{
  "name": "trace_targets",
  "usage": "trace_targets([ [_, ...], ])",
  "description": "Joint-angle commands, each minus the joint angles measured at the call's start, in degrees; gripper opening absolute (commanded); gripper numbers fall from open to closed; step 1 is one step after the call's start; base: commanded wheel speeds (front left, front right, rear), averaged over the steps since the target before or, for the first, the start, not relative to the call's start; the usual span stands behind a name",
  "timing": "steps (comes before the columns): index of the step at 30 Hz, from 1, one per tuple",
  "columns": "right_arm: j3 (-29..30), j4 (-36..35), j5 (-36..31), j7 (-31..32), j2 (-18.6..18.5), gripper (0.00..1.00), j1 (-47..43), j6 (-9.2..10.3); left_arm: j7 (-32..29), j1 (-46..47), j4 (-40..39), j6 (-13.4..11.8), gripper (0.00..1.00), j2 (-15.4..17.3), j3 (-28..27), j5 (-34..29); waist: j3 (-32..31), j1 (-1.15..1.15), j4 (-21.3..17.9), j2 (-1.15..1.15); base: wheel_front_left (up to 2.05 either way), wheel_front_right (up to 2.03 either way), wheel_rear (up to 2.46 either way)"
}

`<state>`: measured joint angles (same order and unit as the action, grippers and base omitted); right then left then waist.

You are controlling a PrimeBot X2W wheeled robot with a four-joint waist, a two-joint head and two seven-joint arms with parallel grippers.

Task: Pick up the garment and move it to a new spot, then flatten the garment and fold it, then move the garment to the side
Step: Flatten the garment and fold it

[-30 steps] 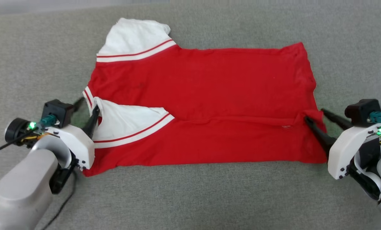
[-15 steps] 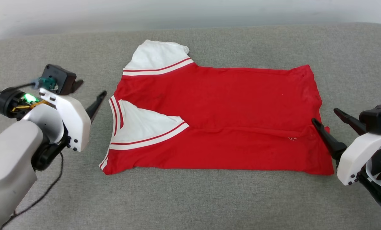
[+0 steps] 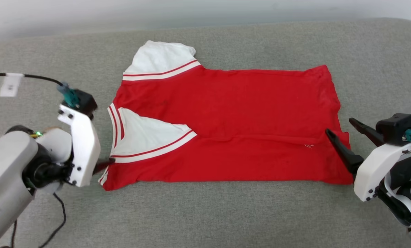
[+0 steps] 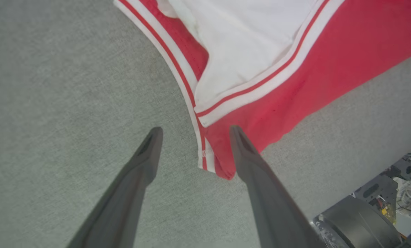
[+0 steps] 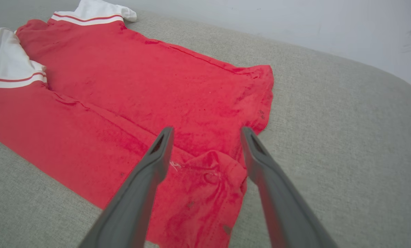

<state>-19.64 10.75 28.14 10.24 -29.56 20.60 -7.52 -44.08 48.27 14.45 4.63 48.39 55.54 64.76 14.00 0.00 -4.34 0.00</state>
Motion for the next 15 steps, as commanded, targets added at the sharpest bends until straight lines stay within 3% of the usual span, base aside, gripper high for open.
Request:
trace_targets([
  [1, -0.1, -0.2, -0.3, 0.1, 0.3, 1.0, 0.5, 0.06, -1.0, 0.4, -0.3, -0.1, 1.0, -0.1, 0.6, 0.1, 0.3, 0.0, -0.3, 0.0, 0.0, 0.0, 0.0],
  [7, -1.2, 0.3, -0.1, 0.6, 0.9, 1.0, 2.0, 0.06, -7.5, 0.3, 0.9, -1.1, 1.0, -0.9, 4.0, -0.8, 1.5, 0.0, -1.5, 0.0, 0.0, 0.0, 0.0],
  [13, -2.8, 1.6, 0.4, 0.4, 1.4, 1.0, 3.8, 0.06, -8.6, -2.2, 3.9, -0.4, 1.0, -2.9, 7.3, -2.1, 2.2, 0.0, -2.4, 0.0, 0.0, 0.0, 0.0],
  [14, -2.9, 1.6, 0.5, 0.5, 1.2, 1.0, 4.3, 0.06, -8.4, -2.4, 4.4, -0.2, 0.38, -3.2, 7.6, -2.3, 2.2, 0.0, -2.5, 0.0, 0.0, 0.0, 0.0],
  [15, -3.1, 1.6, 0.5, 0.6, 0.8, 1.0, 4.7, 0.06, -8.3, -2.5, 4.7, 0.0, 0.0, -3.6, 7.7, -2.2, 2.2, 0.0, -2.6, 0.0, 0.0, 0.0, 0.0],
])
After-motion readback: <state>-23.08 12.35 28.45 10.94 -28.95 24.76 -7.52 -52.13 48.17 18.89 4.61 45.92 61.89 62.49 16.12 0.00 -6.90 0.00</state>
